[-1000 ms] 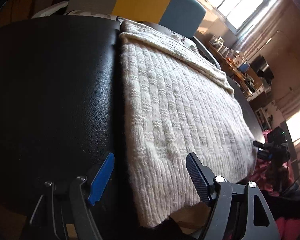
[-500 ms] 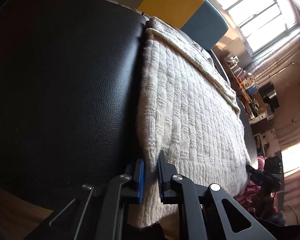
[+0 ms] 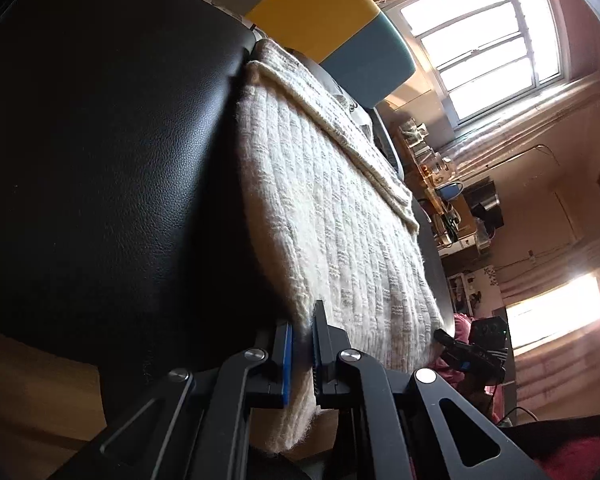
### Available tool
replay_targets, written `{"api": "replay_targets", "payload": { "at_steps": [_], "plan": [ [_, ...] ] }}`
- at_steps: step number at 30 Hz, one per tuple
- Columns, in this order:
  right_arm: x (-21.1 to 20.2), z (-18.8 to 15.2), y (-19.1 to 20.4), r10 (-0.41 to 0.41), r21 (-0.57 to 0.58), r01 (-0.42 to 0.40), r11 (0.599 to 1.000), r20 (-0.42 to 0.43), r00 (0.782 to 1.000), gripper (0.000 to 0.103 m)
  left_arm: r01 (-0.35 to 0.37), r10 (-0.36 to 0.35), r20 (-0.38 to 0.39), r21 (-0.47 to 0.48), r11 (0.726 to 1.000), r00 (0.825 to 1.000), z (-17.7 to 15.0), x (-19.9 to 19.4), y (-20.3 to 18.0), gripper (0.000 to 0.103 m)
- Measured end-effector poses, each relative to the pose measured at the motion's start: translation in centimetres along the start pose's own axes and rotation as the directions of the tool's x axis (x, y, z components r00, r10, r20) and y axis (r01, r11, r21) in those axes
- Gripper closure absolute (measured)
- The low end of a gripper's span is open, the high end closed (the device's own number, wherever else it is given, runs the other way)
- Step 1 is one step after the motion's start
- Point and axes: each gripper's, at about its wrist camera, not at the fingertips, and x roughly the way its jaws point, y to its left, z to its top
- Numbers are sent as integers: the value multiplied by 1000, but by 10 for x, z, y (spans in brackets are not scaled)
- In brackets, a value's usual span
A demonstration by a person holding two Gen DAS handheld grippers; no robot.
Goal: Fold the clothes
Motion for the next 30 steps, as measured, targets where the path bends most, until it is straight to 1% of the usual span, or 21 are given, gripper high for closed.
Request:
{"api": "replay_targets", "payload": {
  "at_steps": [2,4,7,9,11,13,15,18,20,23,25,26,28,29,30],
  "plan": [
    [2,6,4,47,9,-48,999,20,999,92,62,-62,3,-2,998,998,8,-1,-8,95],
    [3,14,5,82,15,-83,996,33,996,92,103,-103,19,4,995,995,19,-1,-19,95],
    [4,29,9,161,25,-164,986,86,983,92,165,-166,51,12,986,985,43,1,-34,95],
    [7,44,14,185,15,-188,982,110,977,92,194,-196,75,38,980,978,63,2,-47,95],
    [12,64,22,209,6,-211,977,136,969,92,220,-226,103,61,973,969,87,4,-58,95],
    [12,87,24,248,6,-253,967,180,952,92,248,-256,137,74,966,957,114,6,-67,95],
    [16,115,26,249,1,-256,967,217,944,92,267,-276,166,70,961,947,144,14,-73,95],
    [22,161,25,228,11,-240,971,266,937,92,271,-277,205,54,961,939,191,30,-73,95],
    [32,192,8,174,71,-202,977,286,942,92,246,-248,225,36,969,942,223,45,-72,95],
    [48,239,-19,86,167,-143,976,309,947,92,193,-183,234,-18,981,955,267,77,-60,95],
    [61,255,-42,10,246,-85,966,290,957,92,139,-118,226,-82,987,967,293,104,-44,95],
    [67,262,-54,-28,285,-54,957,277,960,92,117,-90,211,-121,986,973,304,119,-34,95],
    [71,264,-63,-24,318,-65,946,269,963,92,66,-36,159,-183,981,987,318,149,-13,96],
    [72,265,-67,-19,333,-73,940,266,964,92,23,7,141,-211,977,990,321,161,-4,96],
    [73,266,-71,-14,348,-81,934,263,965,91,0,30,127,-231,973,991,324,169,4,96]
  ]
}}
